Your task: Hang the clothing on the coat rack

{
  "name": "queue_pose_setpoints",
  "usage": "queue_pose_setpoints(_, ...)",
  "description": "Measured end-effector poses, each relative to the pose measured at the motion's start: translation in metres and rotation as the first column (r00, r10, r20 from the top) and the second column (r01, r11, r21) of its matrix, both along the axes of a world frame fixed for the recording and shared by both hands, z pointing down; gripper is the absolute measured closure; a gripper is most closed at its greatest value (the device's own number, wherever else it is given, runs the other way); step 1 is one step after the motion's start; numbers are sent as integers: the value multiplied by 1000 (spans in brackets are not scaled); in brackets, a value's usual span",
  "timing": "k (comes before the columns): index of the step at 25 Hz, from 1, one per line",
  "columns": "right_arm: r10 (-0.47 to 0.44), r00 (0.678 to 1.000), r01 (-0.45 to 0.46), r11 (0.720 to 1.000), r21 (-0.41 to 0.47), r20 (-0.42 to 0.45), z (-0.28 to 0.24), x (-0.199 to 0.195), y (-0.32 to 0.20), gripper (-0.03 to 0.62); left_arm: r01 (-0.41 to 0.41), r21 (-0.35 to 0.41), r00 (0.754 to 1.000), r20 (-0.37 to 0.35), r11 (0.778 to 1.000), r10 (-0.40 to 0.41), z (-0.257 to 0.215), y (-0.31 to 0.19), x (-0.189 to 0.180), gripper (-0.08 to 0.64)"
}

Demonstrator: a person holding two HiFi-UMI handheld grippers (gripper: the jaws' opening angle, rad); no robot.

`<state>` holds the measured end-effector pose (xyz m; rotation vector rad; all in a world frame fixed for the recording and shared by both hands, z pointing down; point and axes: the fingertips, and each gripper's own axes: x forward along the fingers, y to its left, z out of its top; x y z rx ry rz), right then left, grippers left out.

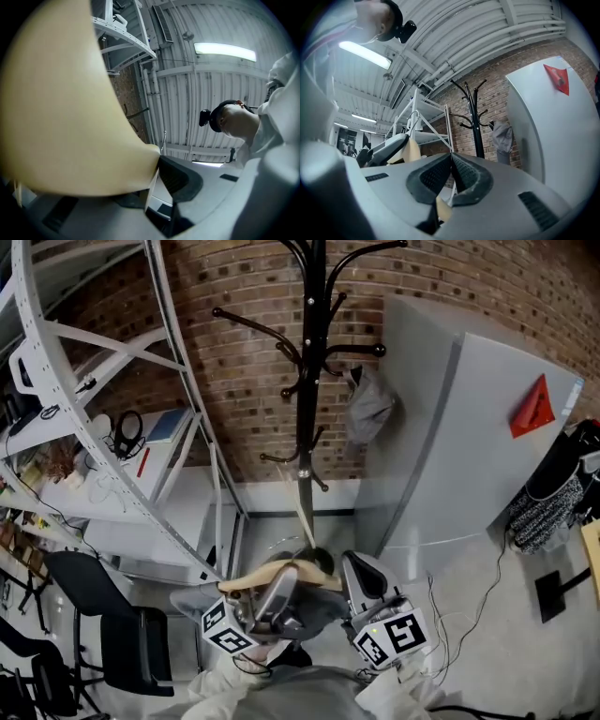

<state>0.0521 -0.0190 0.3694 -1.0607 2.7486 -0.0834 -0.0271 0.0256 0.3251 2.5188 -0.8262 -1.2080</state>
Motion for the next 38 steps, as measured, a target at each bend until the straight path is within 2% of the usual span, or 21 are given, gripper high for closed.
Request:
queue_pose_setpoints(14, 99, 995, -99, 995, -23, -8, -1, -70, -81, 568, -100, -9, 995, -6, 995, 100, 2, -89, -71, 462)
queue_pose_setpoints(22, 168, 986, -168, 986, -13, 13, -2, -92, -110, 568, -148, -19, 989, -14, 989, 148, 4, -120, -101, 462)
queue_pose_setpoints(29, 207, 978, -207, 978, -17, -4, -2, -93, -125, 568, -174, -26, 985, -5, 984, 174, 8, -139, -103, 462)
queue_pose_setpoints(38, 195, 981, -195, 981, -5, -8, -8, -92, -149, 568, -179, -20, 984, -22, 984, 179, 0, -162, -101, 462)
